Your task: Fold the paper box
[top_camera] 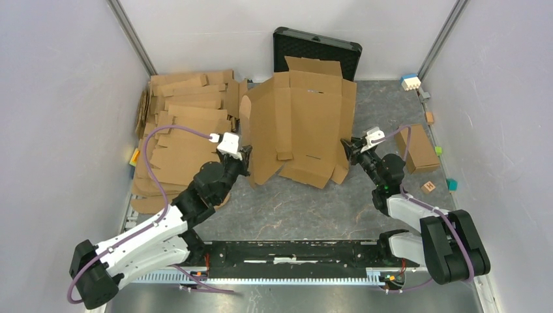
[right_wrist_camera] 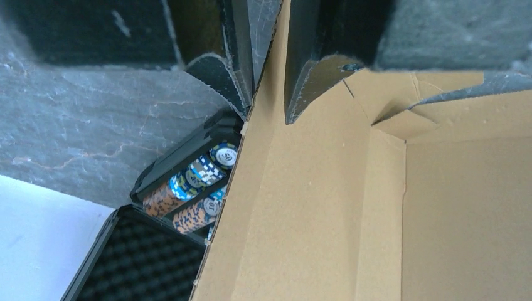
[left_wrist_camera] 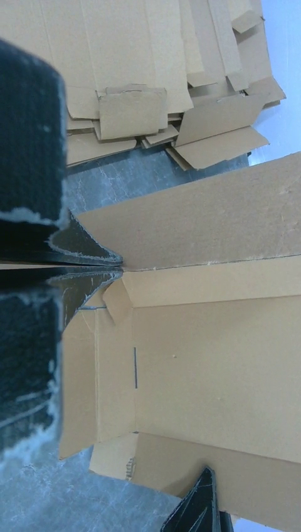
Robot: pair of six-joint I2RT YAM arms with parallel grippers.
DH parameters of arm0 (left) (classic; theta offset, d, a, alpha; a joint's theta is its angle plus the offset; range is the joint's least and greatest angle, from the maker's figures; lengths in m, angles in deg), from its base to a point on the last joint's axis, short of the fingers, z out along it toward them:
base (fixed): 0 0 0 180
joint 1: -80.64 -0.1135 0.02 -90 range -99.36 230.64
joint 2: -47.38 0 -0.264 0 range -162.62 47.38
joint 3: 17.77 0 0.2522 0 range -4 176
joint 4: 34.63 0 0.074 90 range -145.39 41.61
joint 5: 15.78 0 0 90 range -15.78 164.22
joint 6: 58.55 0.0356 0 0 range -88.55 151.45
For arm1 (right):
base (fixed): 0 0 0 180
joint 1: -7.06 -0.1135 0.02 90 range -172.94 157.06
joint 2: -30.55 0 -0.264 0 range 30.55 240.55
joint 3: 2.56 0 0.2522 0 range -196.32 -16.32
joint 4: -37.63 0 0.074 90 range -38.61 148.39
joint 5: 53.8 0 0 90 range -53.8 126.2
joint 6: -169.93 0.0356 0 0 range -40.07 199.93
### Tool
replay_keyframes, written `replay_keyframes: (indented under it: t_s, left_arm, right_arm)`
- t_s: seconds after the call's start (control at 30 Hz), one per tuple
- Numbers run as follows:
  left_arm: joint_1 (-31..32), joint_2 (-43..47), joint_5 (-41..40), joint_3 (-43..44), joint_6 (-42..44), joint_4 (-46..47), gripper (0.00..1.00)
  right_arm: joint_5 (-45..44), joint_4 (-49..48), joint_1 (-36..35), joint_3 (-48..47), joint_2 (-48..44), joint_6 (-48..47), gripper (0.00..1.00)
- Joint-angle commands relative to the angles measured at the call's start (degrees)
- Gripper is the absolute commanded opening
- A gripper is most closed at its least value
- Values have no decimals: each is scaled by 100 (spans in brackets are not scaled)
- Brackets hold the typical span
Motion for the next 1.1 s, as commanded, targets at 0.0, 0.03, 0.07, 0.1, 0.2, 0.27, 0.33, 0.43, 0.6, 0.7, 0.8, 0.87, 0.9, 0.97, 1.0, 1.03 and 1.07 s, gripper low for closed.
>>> replay_keyframes:
  t_s: [0.0, 0.03, 0.07, 0.1, 0.2, 0.27, 0.33, 0.43, 0.6, 0.7, 0.8, 0.87, 0.9, 0.97, 1.0, 1.03, 1.07]
  left_arm:
    - [101, 346, -110, -260, -132, 214, 2]
    - [101, 436, -54, -270, -164, 101, 2]
    - [109, 543, -5, -274, -203, 20, 2]
    - [110, 643, 55, -267, -251, -81, 2]
    - [159, 868, 165, -236, -510, -448, 2]
    - [189, 947, 174, -224, -802, -714, 2]
    - [198, 999, 92, -190, -1101, -1089, 2]
    - [198, 1146, -160, -167, -1602, -1781, 7]
    - [198, 1593, -381, -478, -2051, -2126, 8]
    - [197, 1799, -533, -612, -2176, -2230, 9]
    - [198, 1890, -743, -571, -2184, -2396, 16]
    - [198, 1890, -962, -493, -2150, -2560, 25]
    - [194, 1884, -1088, -446, -2133, -2686, 32]
    - [189, 1918, -1486, -351, -2268, -2970, 54]
    - [190, 1965, -1648, -347, -2328, -3050, 63]
    - [189, 2049, -1772, -374, -2321, -3052, 75]
    - [189, 2168, -1889, -426, -2269, -2989, 85]
  right_arm:
    - [109, -400, -25, 160, -35, -130, 30]
    - [98, -421, -24, 203, -54, -126, 32]
    - [77, -422, -22, 229, -67, -130, 33]
    - [29, -416, -25, 235, -83, -130, 33]
    - [-58, -209, -24, 175, -83, -130, 32]
    - [-23, -137, -23, 181, -72, -138, 33]
    - [-98, -223, -20, 269, -55, -205, 31]
    - [-282, -494, -20, 491, -109, -368, 20]
    - [-512, -1395, -24, 914, 97, -594, 10]
    - [-504, -2000, -20, 1130, 296, -632, 7]
    - [-269, -2475, -20, 1291, 313, -657, 8]
    - [-126, -2778, -24, 1409, 293, -666, 8]
    - [-94, -2979, -33, 1471, 299, -673, 9]
    - [-79, -3246, -30, 1535, 336, -676, 9]
    - [-82, -3291, -30, 1535, 346, -682, 9]
    - [-96, -3303, -37, 1535, 363, -684, 9]
    - [-75, -3334, -34, 1535, 385, -684, 9]
